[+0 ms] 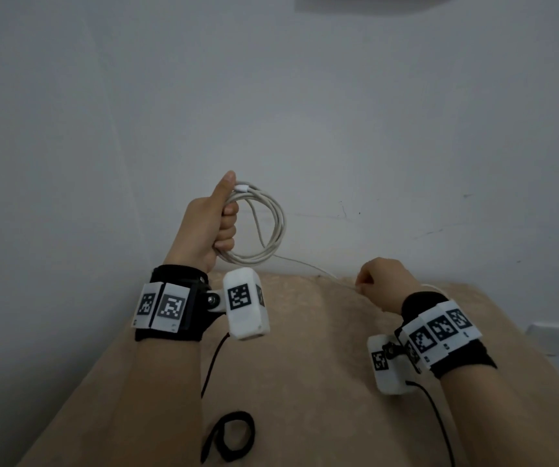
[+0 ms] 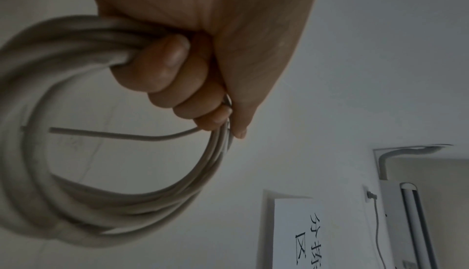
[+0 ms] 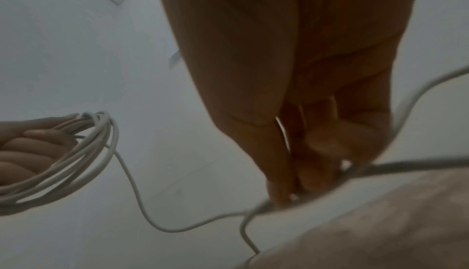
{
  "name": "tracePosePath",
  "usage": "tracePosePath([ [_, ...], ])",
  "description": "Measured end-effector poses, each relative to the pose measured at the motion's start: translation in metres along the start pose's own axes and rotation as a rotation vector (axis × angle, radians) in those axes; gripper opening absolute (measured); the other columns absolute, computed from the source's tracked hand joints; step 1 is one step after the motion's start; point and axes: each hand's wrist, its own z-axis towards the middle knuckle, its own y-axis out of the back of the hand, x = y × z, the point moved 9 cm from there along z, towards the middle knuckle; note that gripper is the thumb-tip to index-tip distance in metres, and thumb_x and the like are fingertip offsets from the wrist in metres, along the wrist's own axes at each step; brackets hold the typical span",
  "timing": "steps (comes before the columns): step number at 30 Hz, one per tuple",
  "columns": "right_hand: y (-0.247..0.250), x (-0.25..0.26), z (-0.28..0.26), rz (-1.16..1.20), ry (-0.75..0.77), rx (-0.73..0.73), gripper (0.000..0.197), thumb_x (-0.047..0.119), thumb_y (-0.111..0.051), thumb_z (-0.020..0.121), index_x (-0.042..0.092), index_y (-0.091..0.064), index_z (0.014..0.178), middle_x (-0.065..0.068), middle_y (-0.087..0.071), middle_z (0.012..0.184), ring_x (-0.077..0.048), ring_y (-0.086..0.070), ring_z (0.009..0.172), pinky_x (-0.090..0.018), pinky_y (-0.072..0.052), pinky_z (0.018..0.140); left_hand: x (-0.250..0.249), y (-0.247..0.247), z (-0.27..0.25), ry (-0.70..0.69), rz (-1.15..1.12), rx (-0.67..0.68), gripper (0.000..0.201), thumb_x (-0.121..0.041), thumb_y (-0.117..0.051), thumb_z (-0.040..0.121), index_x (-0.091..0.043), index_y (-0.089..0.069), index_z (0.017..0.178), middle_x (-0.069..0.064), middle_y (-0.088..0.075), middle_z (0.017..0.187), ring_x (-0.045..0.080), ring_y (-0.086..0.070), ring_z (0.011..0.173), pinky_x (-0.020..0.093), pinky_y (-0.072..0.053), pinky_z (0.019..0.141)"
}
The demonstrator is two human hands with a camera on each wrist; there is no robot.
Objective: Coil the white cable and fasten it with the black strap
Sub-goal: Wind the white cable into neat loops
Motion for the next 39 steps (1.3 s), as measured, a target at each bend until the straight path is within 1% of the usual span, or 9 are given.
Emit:
tracePosePath([
  [3, 0.021, 0.013, -0.006, 0.154, 0.165, -0.126, 0.014, 0.012, -0.050, 0.095, 0.019, -0.061, 0.090, 0.000, -0.064, 0.099, -0.014, -0.056, 0.082, -0.023, -0.044, 0.075, 0.001, 0.008, 0.001, 0.006, 0.005, -0.025, 0.050, -0.052, -0.055, 0.090, -0.021, -0.034, 0.057, -0.010, -0.023, 0.044, 0.006, -0.015, 0.036, 0.016, -0.013, 0.035],
  [7, 0.049, 0.024, -0.019, 0.729, 0.349, -0.232, 0.015, 0.010, -0.053, 0.095, 0.018, -0.058, 0.083, 0.006, -0.067, 0.081, -0.002, -0.053, 0.060, -0.013, -0.042, 0.054, 0.000, 0.015, 0.001, -0.003, 0.059, -0.040, 0.051, -0.052, -0.055, 0.091, -0.020, -0.033, 0.057, -0.010, -0.024, 0.043, 0.006, -0.016, 0.035, 0.016, -0.014, 0.034],
  [14, 0.040, -0.037, -0.006, 1.792, 0.003, -0.376, 0.017, 0.009, -0.047, 0.098, 0.012, -0.055, 0.083, 0.001, -0.058, 0.069, -0.005, -0.043, 0.047, -0.017, -0.038, 0.041, -0.004, 0.023, 0.000, -0.013, 0.052, -0.028, 0.051, -0.053, -0.055, 0.090, -0.021, -0.033, 0.056, -0.010, -0.023, 0.045, 0.006, -0.015, 0.035, 0.016, -0.013, 0.035],
  [21, 0.025, -0.066, -0.003, 1.149, -0.273, -0.430, 0.010, 0.006, -0.056, 0.092, 0.000, -0.064, 0.093, -0.011, -0.066, 0.074, -0.014, -0.043, 0.044, -0.022, -0.041, 0.041, -0.027, 0.018, -0.014, -0.042, -0.147, 0.115, 0.055, -0.056, -0.049, 0.089, -0.023, -0.031, 0.048, -0.011, -0.020, 0.039, 0.003, -0.016, 0.029, 0.012, -0.014, 0.031],
  [25, 0.017, -0.042, -0.002, 0.612, -0.199, -0.221, 0.020, 0.024, -0.062, 0.091, 0.008, -0.069, 0.083, -0.007, -0.063, 0.070, -0.020, -0.054, 0.063, -0.030, -0.045, 0.062, -0.035, 0.018, -0.017, -0.075, -0.140, 0.118, 0.055, -0.056, -0.048, 0.089, -0.023, -0.030, 0.049, -0.010, -0.020, 0.039, 0.003, -0.016, 0.029, 0.012, -0.013, 0.032],
  [29, -0.004, -0.023, -0.004, 0.405, -0.119, 0.034, 0.052, 0.053, -0.056, 0.088, 0.005, -0.072, 0.098, -0.014, -0.070, 0.099, -0.026, -0.063, 0.090, -0.036, -0.049, 0.082, -0.031, 0.013, -0.016, -0.069, -0.117, 0.115, 0.053, -0.054, -0.048, 0.091, -0.022, -0.030, 0.053, -0.010, -0.020, 0.040, 0.003, -0.015, 0.031, 0.014, -0.012, 0.033],
  [33, -0.008, -0.012, -0.004, 0.334, 0.011, 0.095, 0.019, 0.026, -0.068, 0.086, 0.026, -0.061, 0.104, -0.003, -0.069, 0.106, -0.017, -0.063, 0.103, -0.032, -0.048, 0.090, -0.029, 0.010, -0.015, -0.065, -0.101, 0.115, 0.053, -0.053, -0.048, 0.092, -0.022, -0.030, 0.054, -0.010, -0.020, 0.041, 0.003, -0.016, 0.031, 0.015, -0.012, 0.033],
  [36, -0.006, 0.000, -0.004, 0.387, 0.083, 0.096, 0.024, 0.013, -0.059, 0.092, 0.022, -0.047, 0.112, 0.005, -0.072, 0.100, -0.011, -0.063, 0.098, -0.027, -0.045, 0.086, -0.027, 0.009, -0.014, -0.064, -0.088, 0.112, 0.052, -0.053, -0.048, 0.092, -0.021, -0.030, 0.055, -0.010, -0.021, 0.041, 0.004, -0.016, 0.032, 0.015, -0.012, 0.034],
  [39, -0.013, 0.015, -0.010, 0.361, 0.164, 0.208, 0.015, 0.007, -0.058, 0.091, 0.019, -0.062, 0.099, 0.011, -0.073, 0.090, -0.004, -0.064, 0.095, -0.020, -0.044, 0.083, -0.024, 0.008, -0.013, -0.055, -0.070, 0.092, 0.052, -0.053, -0.050, 0.091, -0.021, -0.031, 0.055, -0.009, -0.020, 0.043, 0.004, -0.016, 0.033, 0.018, -0.011, 0.036],
])
